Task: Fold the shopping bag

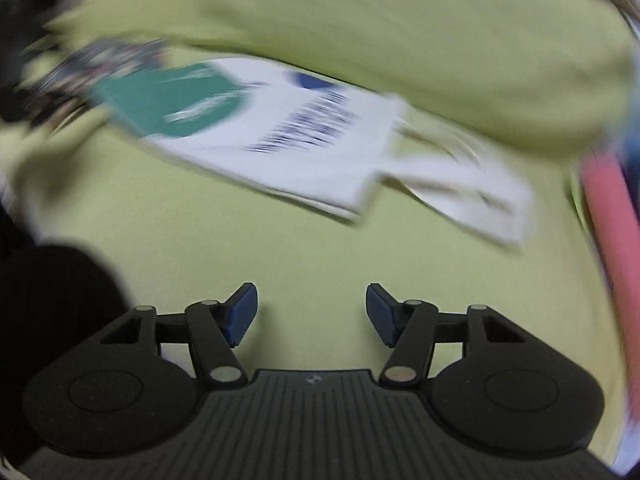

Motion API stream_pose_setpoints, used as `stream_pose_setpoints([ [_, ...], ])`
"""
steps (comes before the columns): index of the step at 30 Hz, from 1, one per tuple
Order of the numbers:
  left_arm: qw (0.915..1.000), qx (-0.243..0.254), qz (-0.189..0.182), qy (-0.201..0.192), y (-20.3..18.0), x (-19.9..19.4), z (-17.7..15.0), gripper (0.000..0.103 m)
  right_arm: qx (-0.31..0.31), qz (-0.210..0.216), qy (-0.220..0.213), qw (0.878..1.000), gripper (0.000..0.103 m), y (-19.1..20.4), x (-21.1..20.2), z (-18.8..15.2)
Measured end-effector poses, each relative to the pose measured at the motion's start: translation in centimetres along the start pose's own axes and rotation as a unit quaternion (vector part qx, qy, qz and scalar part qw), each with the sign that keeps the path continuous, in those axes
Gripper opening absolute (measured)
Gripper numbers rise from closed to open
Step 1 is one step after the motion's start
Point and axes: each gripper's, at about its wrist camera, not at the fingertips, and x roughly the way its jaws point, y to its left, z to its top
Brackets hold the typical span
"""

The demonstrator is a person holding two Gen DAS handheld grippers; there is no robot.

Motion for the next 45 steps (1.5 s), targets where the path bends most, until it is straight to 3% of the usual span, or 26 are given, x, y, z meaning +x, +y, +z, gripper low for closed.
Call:
stream_pose_setpoints([
  [3, 0.996, -0.08, -0.029, -0.03, 2.0, -1.4, 0.7, 0.036, 0.113, -0.023, -0.003, 0.993, 0.055, -5.0, 0.9, 1.6],
  [6, 0.9852, -0.149, -0.054, -0.065, 3.2, -1.7, 2.7, 0.039, 0.231, -0.059, -0.016, 0.971, 0.055, -10.9, 1.7, 2.1],
  [8, 0.9791, -0.174, -0.071, -0.079, 3.3, -1.0, 4.2, 0.039, 0.268, -0.077, -0.029, 0.96, 0.049, -13.1, 2.7, 2.7],
  [11, 0.9748, -0.184, -0.089, -0.089, 3.1, 0.5, 6.1, 0.039, 0.267, -0.094, -0.044, 0.958, 0.031, -15.4, 3.9, 4.7],
  [14, 0.975, -0.182, -0.093, -0.086, 2.9, 2.1, 7.6, 0.04, 0.239, -0.098, -0.031, 0.966, 0.03, -16.7, 6.1, 7.1],
  [18, 0.9716, -0.196, -0.108, -0.078, 2.5, 3.9, 8.2, 0.04, 0.153, -0.054, 0.055, 0.985, 0.024, -16.9, 10.3, 8.5],
  [19, 0.9708, -0.199, -0.111, -0.075, 2.3, 4.4, 8.3, 0.04, 0.134, -0.064, 0.056, 0.987, 0.009, -16.4, 10.9, 8.4],
  [22, 0.9706, -0.201, -0.118, -0.06, 1.6, 5.8, 8.2, 0.039, 0.09, -0.102, 0.051, 0.989, 0.002, -15.3, 12.3, 8.2],
  [24, 0.9708, -0.2, -0.122, -0.049, 1.0, 6.6, 8.0, 0.039, 0.117, -0.15, 0.04, 0.981, 0.001, -15.9, 12.0, 8.1],
  [27, 0.9693, -0.202, -0.127, -0.06, 0.8, 6.4, 7.6, 0.039, 0.286, -0.183, 0.008, 0.941, 0.001, -19.3, 9.6, 6.8],
  [28, 0.9681, -0.203, -0.132, -0.063, 0.7, 6.4, 7.7, 0.039, 0.327, -0.195, 0.006, 0.925, 0.003, -20.3, 8.9, 5.9],
  [30, 0.9688, -0.197, -0.134, -0.068, 0.5, 6.2, 7.8, 0.039, 0.378, -0.165, 0.049, 0.91, 0.009, -22.2, 8.9, 4.0],
  [31, 0.97, -0.192, -0.132, -0.069, 0.3, 6.2, 7.8, 0.039, 0.398, -0.143, 0.07, 0.904, 0.031, -23.1, 8.9, 3.0],
  [32, 0.9709, -0.187, -0.131, -0.071, 0.2, 6.2, 7.8, 0.039, 0.392, -0.156, 0.069, 0.904, 0.057, -23.3, 8.1, 2.6],
  [33, 0.9707, -0.186, -0.134, -0.073, 0.2, 6.1, 7.7, 0.039, 0.386, -0.17, 0.067, 0.904, 0.064, -23.6, 7.3, 2.3],
  [37, 0.9709, -0.184, -0.135, -0.075, 0.6, 5.8, 6.8, 0.04, 0.319, -0.188, 0.013, 0.929, 0.062, -21.0, 4.6, 3.8],
  [39, 0.9714, -0.186, -0.131, -0.07, 0.9, 5.8, 6.2, 0.04, 0.313, -0.178, -0.007, 0.933, 0.063, -20.1, 4.1, 4.7],
  [41, 0.9716, -0.189, -0.126, -0.066, 1.2, 5.8, 5.7, 0.04, 0.345, -0.185, 0.009, 0.92, 0.066, -20.3, 4.0, 4.6],
  [45, 0.9709, -0.192, -0.127, -0.065, 1.6, 5.6, 5.1, 0.044, 0.391, -0.154, -0.009, 0.908, 0.068, -20.5, 4.1, 3.2],
])
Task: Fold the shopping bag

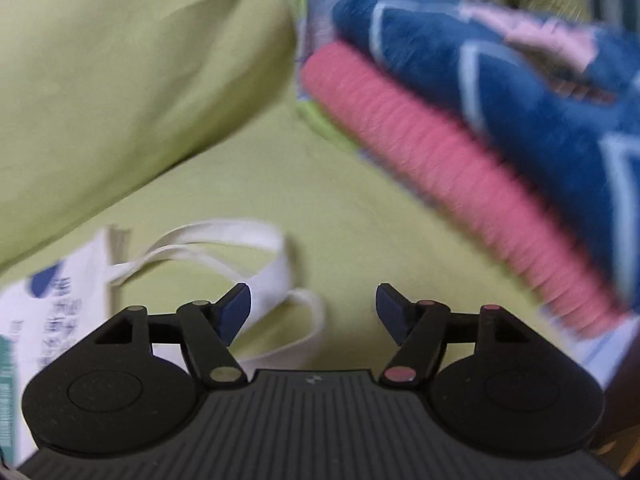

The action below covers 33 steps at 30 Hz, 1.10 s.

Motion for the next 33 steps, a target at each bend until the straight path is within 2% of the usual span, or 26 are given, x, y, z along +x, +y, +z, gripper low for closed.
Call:
stream_pose_setpoints([
  [2, 1.0, 0.001, 0.0, 0.002, -0.1, 0.1, 0.0, 0.044, -0.019, -0.001, 0.004, 1.0, 0.076, 0.4, 1.2, 0.0],
  [7, 0.9999, -0.008, -0.006, 0.0, -0.2, 0.2, 0.2, 0.044, -0.055, -0.03, 0.039, 0.997, 0.077, 2.4, 5.0, 1.5],
  [9, 1.0, -0.006, -0.006, 0.001, -0.4, 0.3, 0.2, 0.044, -0.092, -0.049, 0.066, 0.992, 0.062, 3.3, 6.6, 2.0],
  [10, 1.0, -0.003, -0.006, 0.001, -0.4, 0.4, 0.2, 0.044, -0.128, -0.079, 0.073, 0.986, 0.053, 3.9, 7.1, 2.1],
  [12, 1.0, -0.003, -0.009, 0.001, -0.4, 0.4, 0.2, 0.044, -0.183, -0.119, 0.048, 0.975, 0.057, 4.6, 7.2, 2.2],
  [14, 0.9999, -0.001, -0.012, 0.001, -0.4, 0.5, 0.2, 0.044, -0.23, -0.166, 0.018, 0.959, 0.072, 5.2, 7.2, 2.3],
  [16, 0.9999, 0.003, -0.014, 0.0, -0.4, 0.5, 0.2, 0.044, -0.237, -0.186, 0.023, 0.953, 0.074, 5.0, 7.0, 2.5],
  [18, 0.9999, 0.005, -0.014, 0.0, -0.3, 0.3, 0.2, 0.044, -0.219, -0.175, 0.033, 0.959, 0.074, 4.3, 6.1, 2.5],
  [20, 0.9999, 0.006, -0.016, -0.002, 0.0, 0.0, -0.1, 0.044, -0.183, -0.145, 0.01, 0.972, 0.076, 3.4, 3.8, 2.3],
  [22, 0.9999, 0.013, -0.003, -0.001, 0.3, -0.6, -0.6, 0.044, -0.121, -0.117, -0.011, 0.986, 0.08, 1.9, 0.8, 1.7],
  [24, 0.9998, 0.021, -0.001, -0.001, 0.9, -1.6, -1.4, 0.044, -0.074, -0.066, -0.015, 0.995, 0.08, 1.3, -1.7, 0.0],
  [27, 0.9983, 0.058, 0.003, 0.006, 1.3, -3.2, -3.1, 0.045, -0.047, -0.012, -0.004, 0.999, 0.08, 1.5, -4.5, -3.9],
  [29, 0.9951, 0.097, 0.011, 0.017, 0.9, -3.9, -4.5, 0.051, -0.087, 0.013, -0.012, 0.996, 0.08, 2.8, -6.0, -6.7],
  [30, 0.9926, 0.118, 0.017, 0.024, 0.6, -4.0, -5.2, 0.052, -0.128, 0.021, -0.021, 0.991, 0.08, 3.9, -6.8, -8.2],
  [31, 0.9893, 0.14, 0.027, 0.03, 0.3, -3.9, -6.0, 0.052, -0.183, 0.031, -0.033, 0.982, 0.079, 5.4, -7.7, -9.7],
  [33, 0.9807, 0.186, 0.046, 0.04, -0.6, -3.3, -7.0, 0.052, -0.304, 0.061, -0.067, 0.948, 0.079, 8.8, -9.4, -12.5],
])
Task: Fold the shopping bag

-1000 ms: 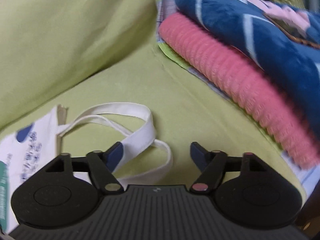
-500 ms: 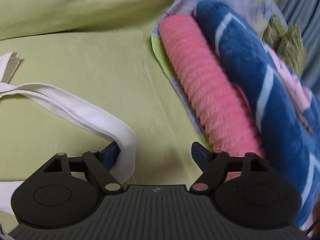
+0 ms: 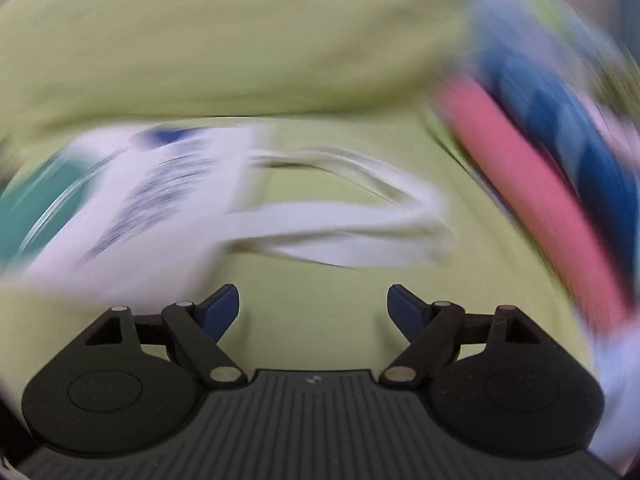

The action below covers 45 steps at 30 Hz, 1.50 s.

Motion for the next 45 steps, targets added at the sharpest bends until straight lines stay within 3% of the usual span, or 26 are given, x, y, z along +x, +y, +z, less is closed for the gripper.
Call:
stream_pose_setpoints([
  [1, 0.9997, 0.019, 0.015, -0.004, -0.5, 0.2, -0.2, 0.052, -0.066, 0.011, -0.011, 0.998, 0.077, 2.3, -0.4, -0.3],
  [3, 0.9985, 0.041, 0.033, -0.017, -0.9, 0.5, -0.1, 0.052, -0.196, 0.014, -0.03, 0.98, 0.074, 6.6, -0.6, -1.0],
  [6, 0.9951, 0.078, 0.051, -0.032, -1.3, 1.4, 0.0, 0.052, -0.359, -0.015, -0.065, 0.931, 0.069, 10.9, 0.3, -2.9],
  [8, 0.9916, 0.106, 0.063, -0.039, -1.5, 1.9, -0.2, 0.049, -0.423, -0.029, -0.092, 0.901, 0.059, 12.0, 0.9, -3.7],
  [9, 0.9909, 0.113, 0.061, -0.04, -1.5, 2.2, -0.2, 0.045, -0.448, -0.032, -0.105, 0.887, 0.05, 12.4, 1.2, -4.0],
  [10, 0.9917, 0.113, 0.051, -0.037, -1.3, 2.4, -0.2, 0.028, -0.471, -0.03, -0.105, 0.875, 0.022, 12.5, 1.5, -4.0],
  [11, 0.9932, 0.106, 0.036, -0.031, -1.1, 2.7, 0.0, 0.012, -0.486, -0.031, -0.086, 0.869, 0.01, 12.4, 2.4, -3.7],
  [14, 0.9959, 0.086, 0.006, -0.028, -0.4, 2.6, 0.5, 0.007, -0.482, -0.001, -0.064, 0.874, 0.008, 10.9, 2.7, -2.8],
  [17, 0.9969, 0.047, -0.039, -0.049, -0.1, 1.2, 0.7, 0.007, -0.468, -0.004, -0.037, 0.883, 0.007, 9.4, 1.8, -2.2],
  [21, 0.9958, 0.042, -0.045, -0.069, -2.1, -0.4, 0.9, 0.007, -0.461, -0.006, -0.001, 0.887, 0.009, 8.2, 0.1, -3.4],
  [22, 0.9961, 0.039, -0.041, -0.068, -2.4, -0.7, 0.9, 0.009, -0.464, -0.009, 0.001, 0.886, 0.012, 8.3, -0.4, -3.9],
  [24, 0.9961, 0.024, -0.057, -0.062, -1.8, -1.6, 0.7, 0.022, -0.478, -0.001, 0.009, 0.879, 0.018, 8.3, -1.4, -4.2],
  [25, 0.9952, 0.012, -0.076, -0.061, -1.0, -2.3, 0.4, 0.025, -0.459, 0.009, 0.017, 0.888, 0.026, 7.9, -2.1, -3.5],
  [27, 0.9921, -0.025, -0.103, -0.066, 1.3, -3.9, -0.4, 0.025, -0.355, 0.042, 0.021, 0.934, 0.026, 6.0, -3.4, -1.0],
  [29, 0.9873, -0.077, -0.111, -0.083, 3.8, -4.9, -0.5, 0.025, -0.244, 0.075, 0.025, 0.967, 0.026, 4.0, -4.7, 1.4],
  [32, 0.974, -0.152, -0.126, -0.112, 6.7, -4.8, 0.4, 0.023, -0.095, 0.107, 0.019, 0.99, 0.026, 1.8, -4.2, 3.7],
  [36, 0.9577, -0.201, -0.178, -0.105, 7.1, 0.0, 3.0, 0.017, -0.018, 0.132, 0.064, 0.989, 0.025, 3.0, 0.7, 4.8],
  [38, 0.9565, -0.204, -0.195, -0.074, 6.6, 3.0, 3.8, 0.013, -0.003, 0.143, 0.092, 0.986, 0.024, 3.7, 2.9, 4.8],
  [41, 0.9542, -0.23, -0.18, -0.063, 7.6, 6.3, 4.7, 0.015, -0.005, 0.129, 0.109, 0.986, 0.024, 3.3, 4.1, 4.6],
  [45, 0.9462, -0.29, -0.14, -0.031, 10.5, 10.6, 6.4, 0.016, -0.041, 0.11, 0.124, 0.985, 0.025, 3.9, 7.4, 8.3],
])
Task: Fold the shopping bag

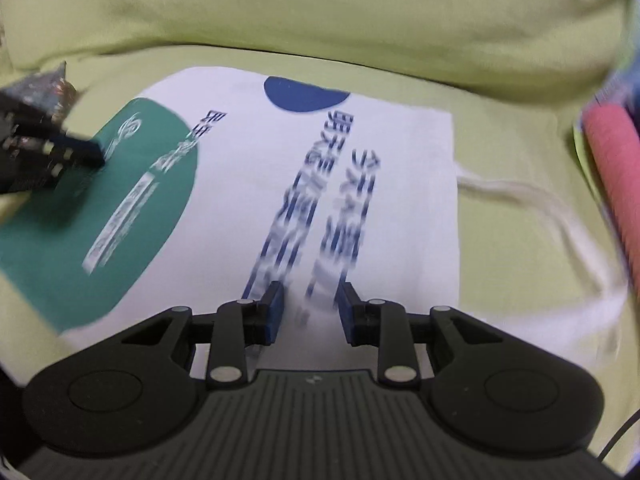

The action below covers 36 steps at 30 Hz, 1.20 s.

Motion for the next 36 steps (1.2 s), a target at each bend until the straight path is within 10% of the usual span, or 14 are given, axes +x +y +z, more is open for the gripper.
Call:
stream_pose_setpoints([
  [3, 0.9996, -0.024, 0.015, -0.001, 0.4, 1.4, 1.0, 0.008, -0.033, 0.025, -0.015, 0.999, 0.025, 0.1, 1.2, 5.0],
  [9, 0.9946, 0.014, 0.096, -0.037, -2.9, 1.4, -0.7, 0.006, -0.077, 0.202, -0.017, 0.976, 0.026, 2.7, 4.7, 19.0],
  [14, 0.9965, -0.054, 0.053, -0.034, -0.4, 1.5, 0.0, 0.007, -0.159, 0.244, 0.057, 0.955, 0.027, 8.7, 11.5, 27.2],
  [26, 0.9922, -0.097, 0.027, -0.073, 1.0, 1.5, -1.3, 0.01, -0.286, 0.223, 0.198, 0.911, 0.027, 15.5, 20.3, 29.0],
  [36, 0.9899, -0.106, 0.023, -0.091, 1.2, 1.6, -1.8, 0.01, -0.349, 0.175, 0.16, 0.907, 0.004, 16.7, 19.3, 26.7],
])
